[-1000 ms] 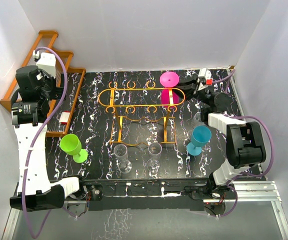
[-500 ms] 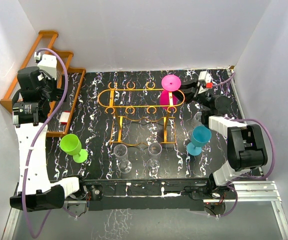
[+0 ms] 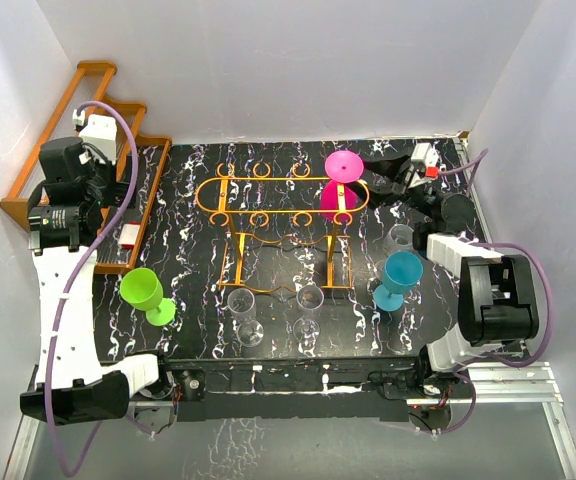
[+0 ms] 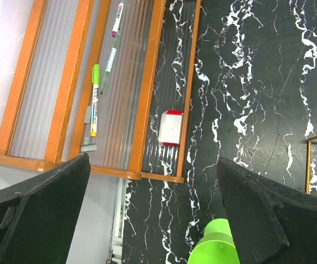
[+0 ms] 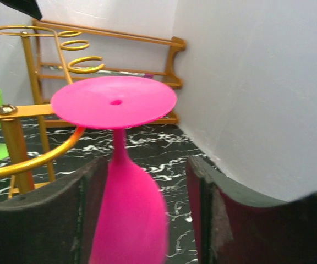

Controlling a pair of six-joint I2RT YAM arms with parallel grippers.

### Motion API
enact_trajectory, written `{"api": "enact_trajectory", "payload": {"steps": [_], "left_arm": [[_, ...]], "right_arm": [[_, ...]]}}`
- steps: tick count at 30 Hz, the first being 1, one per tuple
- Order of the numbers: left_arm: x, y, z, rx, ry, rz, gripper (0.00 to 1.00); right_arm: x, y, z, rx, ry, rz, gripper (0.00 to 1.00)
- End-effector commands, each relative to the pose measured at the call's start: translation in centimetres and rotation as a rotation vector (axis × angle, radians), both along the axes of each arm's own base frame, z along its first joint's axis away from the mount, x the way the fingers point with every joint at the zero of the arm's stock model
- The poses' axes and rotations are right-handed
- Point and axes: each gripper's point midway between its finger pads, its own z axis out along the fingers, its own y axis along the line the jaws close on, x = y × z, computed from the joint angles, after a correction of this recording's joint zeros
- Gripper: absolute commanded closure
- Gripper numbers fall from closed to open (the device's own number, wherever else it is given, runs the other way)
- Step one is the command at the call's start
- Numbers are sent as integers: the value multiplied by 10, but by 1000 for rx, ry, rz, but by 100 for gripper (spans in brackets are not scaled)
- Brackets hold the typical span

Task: Place the wine glass upside down on the wine glass rack

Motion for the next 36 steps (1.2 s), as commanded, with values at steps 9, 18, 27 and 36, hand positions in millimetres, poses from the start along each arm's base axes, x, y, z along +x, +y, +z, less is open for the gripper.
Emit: {"api": "enact_trajectory", "payload": {"steps": [9,18,27,36], "left_arm": [[-26,-14,-7,50,133,-156,3],[-55,-21,-40,52,396,-255,3],[-77,-32,-86,-43,665,-311,6],[-86,-32,-107,-71,767,-309,18]], "right_arm": [[-15,-60,78,69,-428,-218,3],[51,-121,68,91,-183,-679,2],[85,-180,58,233,206,-1186,2],[36,-155,79,305,370,-1044,2]]}}
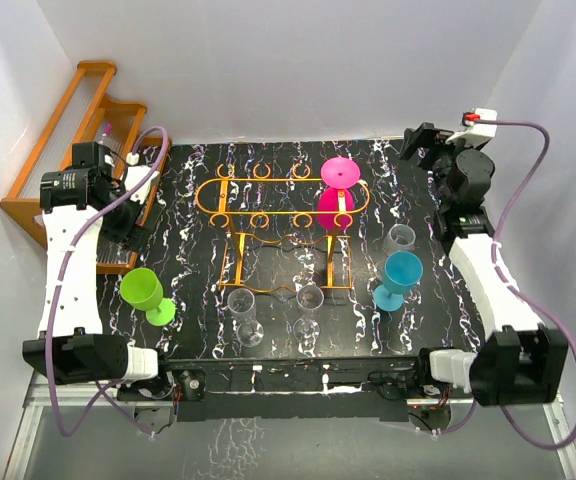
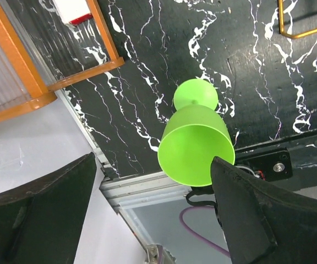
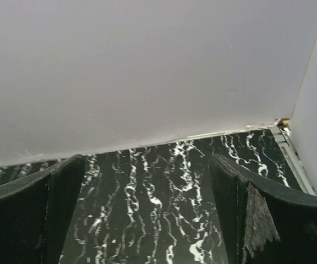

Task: Place the wine glass upside down on the wine glass rack

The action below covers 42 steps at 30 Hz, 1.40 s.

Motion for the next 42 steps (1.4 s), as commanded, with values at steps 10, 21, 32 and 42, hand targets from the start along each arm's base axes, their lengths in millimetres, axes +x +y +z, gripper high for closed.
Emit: {"api": "enact_trajectory", "payload": {"steps": [10,21,32,42], "left_arm": [[-20,-3,-45,-70,152,-21,38],[-8,0,-69,-79,167,-34,53],[-21,-4,-82,-93,211,-67,63],[-20,-1,-86,-76,211,-69,66]], "right_arm": [[-90,22,71,114,-160,37,2],[-108,20,78,106,-181,8,2],[-104,20,79,123,-167,6,2],[-103,22,78,131,-157,11,2]]}}
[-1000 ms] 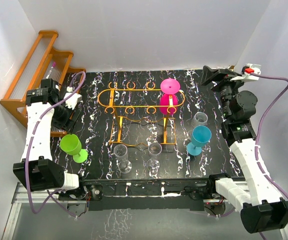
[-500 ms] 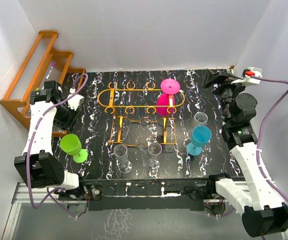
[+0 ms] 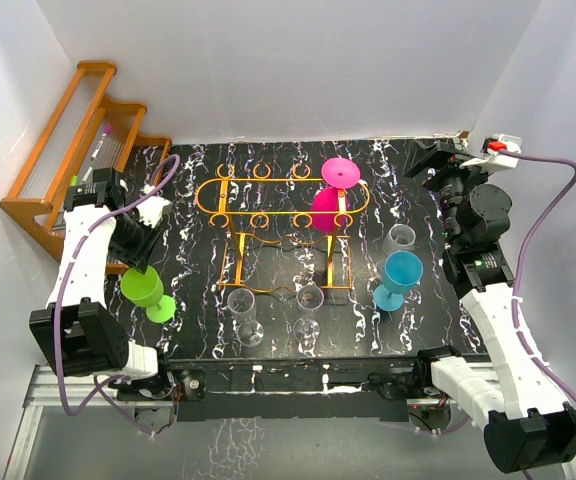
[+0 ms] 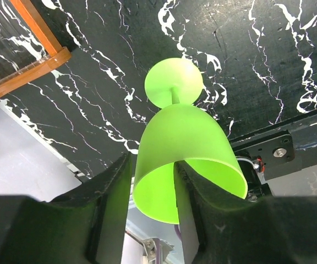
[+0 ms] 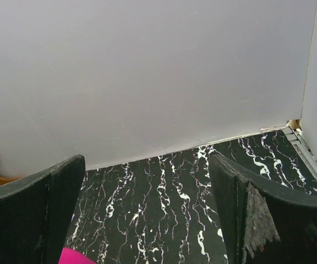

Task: Place the wine glass upside down on the wine glass rack

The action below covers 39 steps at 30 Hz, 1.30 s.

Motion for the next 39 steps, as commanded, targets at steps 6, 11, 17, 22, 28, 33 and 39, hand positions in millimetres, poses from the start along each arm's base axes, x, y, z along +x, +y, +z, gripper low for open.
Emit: {"api": "enact_trajectory", "payload": {"steps": [6,11,17,22,28,33,39], "left_arm": [[-7,-4,-7,-24,0,-12,87],[-11,-4,-10,-29,16,-19,100],[4,4,35,18,-69,-36,100],[63,24,130,127,-359,19,100],[153,27,244,270,-883,75,100],[190,-56,343,540,-1324,-130,100],[167,-165,437,698,-1725,-247,100]], "right_arm": [[-7,-1,25,13,-62,-6,2],[-10,-3,31,15,-70,-10,2],[-14,-5,47,6,-100,-21,2],[-13,-15,62,-22,-115,-81,2],[-12,-2,82,-71,-153,-9,2],[-22,18,102,-93,-224,102,2],[-44,75,132,-81,-341,436,0]]}}
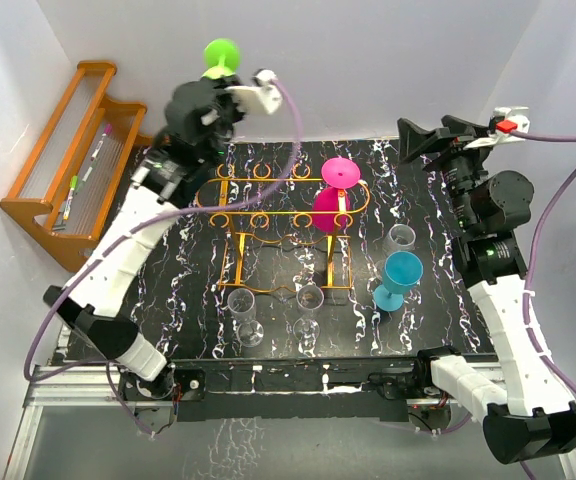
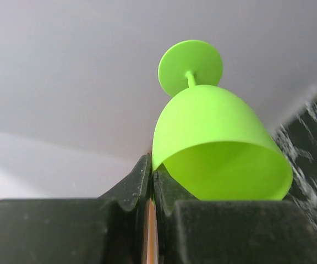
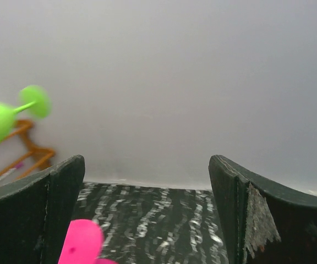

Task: Place the wine glass upside down on the wine glass rack

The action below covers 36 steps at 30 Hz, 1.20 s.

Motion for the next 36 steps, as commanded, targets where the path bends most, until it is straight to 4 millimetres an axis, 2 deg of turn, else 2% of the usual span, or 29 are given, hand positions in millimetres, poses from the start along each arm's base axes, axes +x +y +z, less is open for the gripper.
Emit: {"api": "enact_trajectory", "payload": {"steps": [1,5,9,14,18,23,29,36], "left_arm": [[-49,-26,136,16,-501,69,100],[-83,-60,170,43,-706,20,100],[-129,-84,183,91,-952,-61,100],[-177,-92,176,130,-1167,-155,100],[-201,-92,165,145,-1259,-213,100],[-209,-102,160,150,-1279,-273,100],[-224,-130,148,222,-1333,-349,100],[-225,-147,144,243,-1328,-378,100]], "right_arm": [[-40,55,67,-4,-195,343,0],[-55,76,92,54,-236,510,1],[-65,83,113,135,-288,602,3],[-85,95,133,280,-357,803,8],[-89,98,142,396,-395,938,16],[-80,98,145,467,-397,993,18],[-62,93,151,534,-397,967,19],[-64,99,161,539,-412,1041,26]]}}
